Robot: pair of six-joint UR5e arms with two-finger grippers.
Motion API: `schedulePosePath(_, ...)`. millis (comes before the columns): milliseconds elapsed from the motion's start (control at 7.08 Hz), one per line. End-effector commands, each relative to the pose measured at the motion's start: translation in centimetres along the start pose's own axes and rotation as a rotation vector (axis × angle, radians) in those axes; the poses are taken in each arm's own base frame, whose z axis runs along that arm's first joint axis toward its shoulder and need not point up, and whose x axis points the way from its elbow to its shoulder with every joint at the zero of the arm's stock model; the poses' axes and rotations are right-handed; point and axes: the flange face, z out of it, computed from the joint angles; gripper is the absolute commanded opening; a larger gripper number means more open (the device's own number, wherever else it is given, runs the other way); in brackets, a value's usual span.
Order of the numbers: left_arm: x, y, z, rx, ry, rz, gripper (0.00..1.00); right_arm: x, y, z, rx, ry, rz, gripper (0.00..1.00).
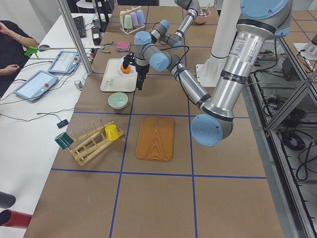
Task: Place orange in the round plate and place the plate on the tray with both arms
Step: 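Slide the plate with the orange onto the cream bear tray with the right gripper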
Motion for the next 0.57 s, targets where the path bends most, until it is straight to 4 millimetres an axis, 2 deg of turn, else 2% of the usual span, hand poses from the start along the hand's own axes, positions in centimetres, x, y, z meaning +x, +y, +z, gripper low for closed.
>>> schedulePosePath(0,-0.3,-0.1,-0.1,0.002,-0.003,-0.003,0.97,1.9,-0.5,1.6,0.105,0.016,0.012,0.00)
schedulePosePath(283,-0.2,-0.1,-0.2,0.003,-0.002,-0.002,0.97,3.6,1.8,2.7,0.199,0.083,-0.031,0.01)
schedulePosePath(424,-0.4,-0.1,-0.2,0.002,-0.004,-0.004,0.97,4.4,2.2,2.8,0.217,0.110,-0.052,0.33)
